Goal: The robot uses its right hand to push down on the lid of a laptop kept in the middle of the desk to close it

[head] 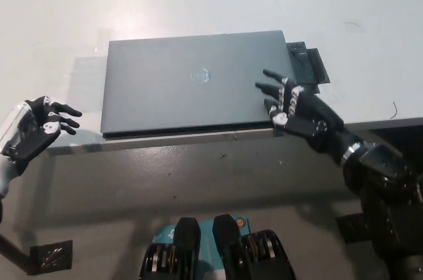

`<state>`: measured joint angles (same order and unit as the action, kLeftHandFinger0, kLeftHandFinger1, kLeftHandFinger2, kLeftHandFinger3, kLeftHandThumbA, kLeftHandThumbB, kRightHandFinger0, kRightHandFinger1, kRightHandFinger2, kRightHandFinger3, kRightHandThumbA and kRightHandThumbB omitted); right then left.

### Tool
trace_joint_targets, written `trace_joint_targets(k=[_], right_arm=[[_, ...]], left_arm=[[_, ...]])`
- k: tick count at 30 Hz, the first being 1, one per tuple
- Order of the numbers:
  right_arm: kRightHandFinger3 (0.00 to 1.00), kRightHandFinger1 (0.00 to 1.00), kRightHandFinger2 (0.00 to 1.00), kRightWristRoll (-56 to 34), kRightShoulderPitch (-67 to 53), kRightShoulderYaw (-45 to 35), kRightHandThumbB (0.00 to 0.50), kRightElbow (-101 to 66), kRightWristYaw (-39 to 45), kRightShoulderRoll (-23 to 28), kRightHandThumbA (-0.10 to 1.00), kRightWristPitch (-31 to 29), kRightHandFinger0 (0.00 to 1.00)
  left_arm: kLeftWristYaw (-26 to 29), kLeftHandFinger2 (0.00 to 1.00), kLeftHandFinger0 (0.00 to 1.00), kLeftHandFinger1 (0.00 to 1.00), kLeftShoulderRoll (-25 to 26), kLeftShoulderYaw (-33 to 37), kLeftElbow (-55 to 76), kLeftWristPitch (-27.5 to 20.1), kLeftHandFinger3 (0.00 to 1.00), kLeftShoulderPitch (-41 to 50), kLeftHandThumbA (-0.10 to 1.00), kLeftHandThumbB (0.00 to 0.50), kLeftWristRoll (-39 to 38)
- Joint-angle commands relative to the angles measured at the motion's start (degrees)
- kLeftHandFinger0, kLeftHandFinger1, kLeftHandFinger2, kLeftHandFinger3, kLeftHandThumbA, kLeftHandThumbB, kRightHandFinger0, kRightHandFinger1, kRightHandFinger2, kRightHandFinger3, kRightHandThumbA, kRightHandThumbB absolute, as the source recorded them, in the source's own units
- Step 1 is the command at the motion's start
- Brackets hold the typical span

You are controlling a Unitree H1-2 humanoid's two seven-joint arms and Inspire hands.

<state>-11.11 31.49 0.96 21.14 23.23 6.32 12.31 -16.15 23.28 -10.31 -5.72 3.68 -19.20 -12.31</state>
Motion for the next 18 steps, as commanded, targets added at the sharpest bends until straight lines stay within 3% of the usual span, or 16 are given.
trace_joint_targets(k=[1,4,12,18], right_arm=[[1.0,1.0,0.9,-2.22,0.31,-0.96,0.22,0.06,0.58,-0.18,0.19,0.26,1.0],[1.0,1.0,0.92,-2.0,-0.81,-0.43,0.21,0.58,0.63,-0.41,0.19,0.66,1.0],[1.0,1.0,0.93,-2.81,-0.87,-0.55,0.218,1.81,0.25,-0.97,0.16,1.29,1.0],[1.0,1.0,0.93,-2.69,-0.25,-0.23,0.178,2.58,1.09,-0.14,0.16,-0.26,1.0]], left_arm=[[-0.03,0.51,0.5,0.48,1.81,-0.79,1.13,-0.52,0.54,-1.69,-0.1,0.112,-0.53],[0.29,0.48,0.47,0.45,1.68,-0.76,1.41,-0.64,0.54,-1.54,-0.1,0.105,-0.12],[0.07,0.51,0.51,0.48,1.77,-0.7,1.2,-0.64,0.55,-1.59,-0.1,0.104,-0.24],[0.57,0.52,0.5,0.49,1.83,-0.65,2.29,0.36,0.56,-1.1,-0.1,0.1,0.36]])
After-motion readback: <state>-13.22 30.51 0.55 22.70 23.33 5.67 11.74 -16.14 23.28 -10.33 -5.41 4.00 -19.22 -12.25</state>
